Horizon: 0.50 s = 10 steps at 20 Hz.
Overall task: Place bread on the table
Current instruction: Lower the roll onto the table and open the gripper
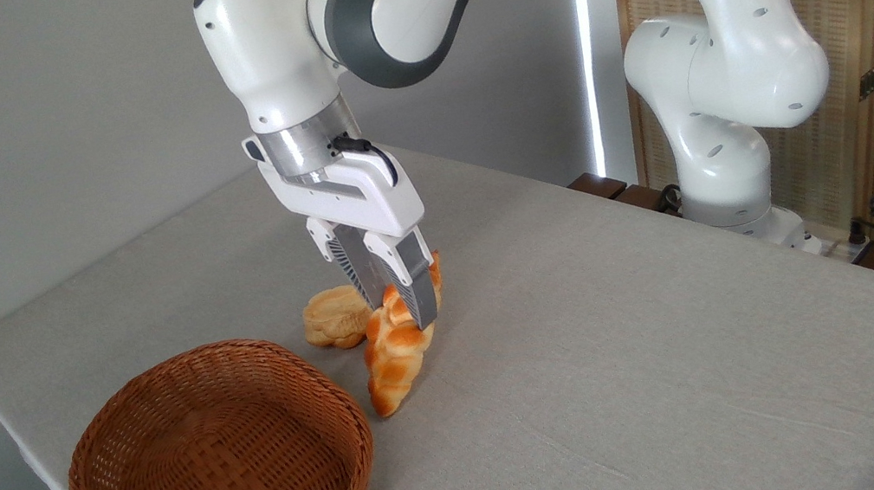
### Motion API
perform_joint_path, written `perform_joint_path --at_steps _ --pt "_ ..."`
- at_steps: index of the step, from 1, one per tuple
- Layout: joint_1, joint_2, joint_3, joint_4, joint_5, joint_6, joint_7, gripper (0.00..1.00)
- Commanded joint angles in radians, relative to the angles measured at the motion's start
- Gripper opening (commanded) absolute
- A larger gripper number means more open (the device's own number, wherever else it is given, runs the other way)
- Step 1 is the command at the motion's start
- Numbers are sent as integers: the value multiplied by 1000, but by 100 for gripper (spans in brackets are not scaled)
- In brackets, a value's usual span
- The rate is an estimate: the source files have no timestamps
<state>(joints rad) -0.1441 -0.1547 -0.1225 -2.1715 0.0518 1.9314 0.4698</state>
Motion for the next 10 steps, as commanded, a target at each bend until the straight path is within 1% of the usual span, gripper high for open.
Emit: perform_joint_path --at_steps 1,10 --pt "-2 -6 11 48 -21 0 27 100" --pt "-2 -8 6 62 -21 -14 27 100"
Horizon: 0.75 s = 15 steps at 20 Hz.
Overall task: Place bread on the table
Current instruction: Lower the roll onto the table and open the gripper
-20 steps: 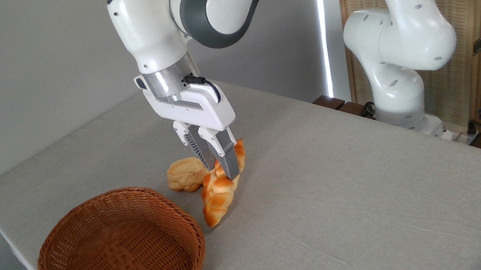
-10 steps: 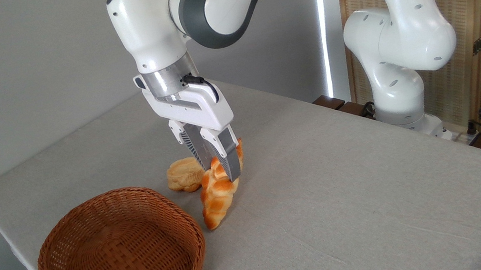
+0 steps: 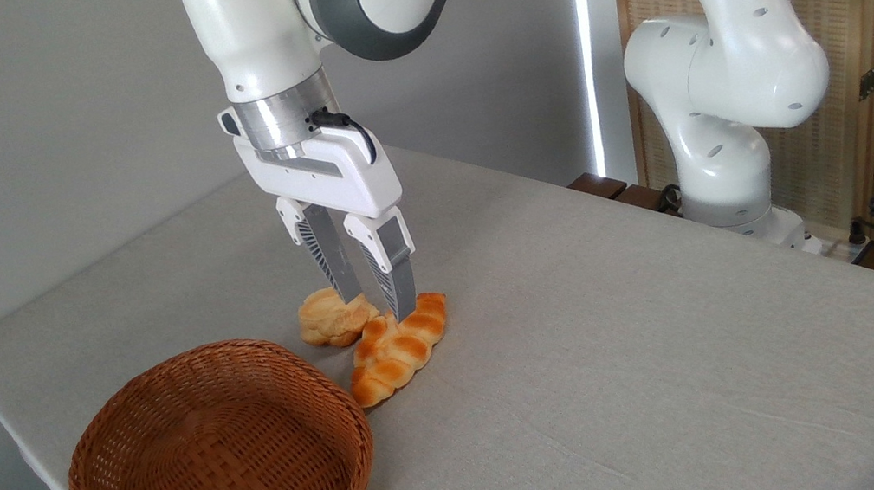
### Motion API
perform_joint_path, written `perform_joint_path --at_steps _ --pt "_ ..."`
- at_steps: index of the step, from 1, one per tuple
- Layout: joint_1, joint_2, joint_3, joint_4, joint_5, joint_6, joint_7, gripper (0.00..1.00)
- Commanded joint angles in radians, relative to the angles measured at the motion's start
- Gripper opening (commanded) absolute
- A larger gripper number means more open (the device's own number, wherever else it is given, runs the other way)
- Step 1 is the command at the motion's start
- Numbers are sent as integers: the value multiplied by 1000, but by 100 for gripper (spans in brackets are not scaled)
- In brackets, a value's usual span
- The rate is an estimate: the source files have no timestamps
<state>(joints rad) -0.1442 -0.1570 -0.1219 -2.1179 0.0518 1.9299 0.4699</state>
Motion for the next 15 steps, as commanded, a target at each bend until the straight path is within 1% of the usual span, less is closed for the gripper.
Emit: perform_joint_path --at_steps 1,3,4,6,7,9,11,12,15 --pt "-2 -7 7 15 -21 -12 27 100" --pt "-2 -10 13 59 -26 -14 24 100" --pt "0 -13 17 93 -48 -23 23 100" --pt "0 -15 74 183 -88 -84 27 100" --pt "1 -15 89 222 -95 -113 27 100" --pt "2 -15 111 262 -89 -132 47 100" --pt "3 -15 125 271 -81 -132 56 100" --pt "3 -15 145 271 -82 -135 61 100" --pt "2 -16 151 271 -87 -180 67 100"
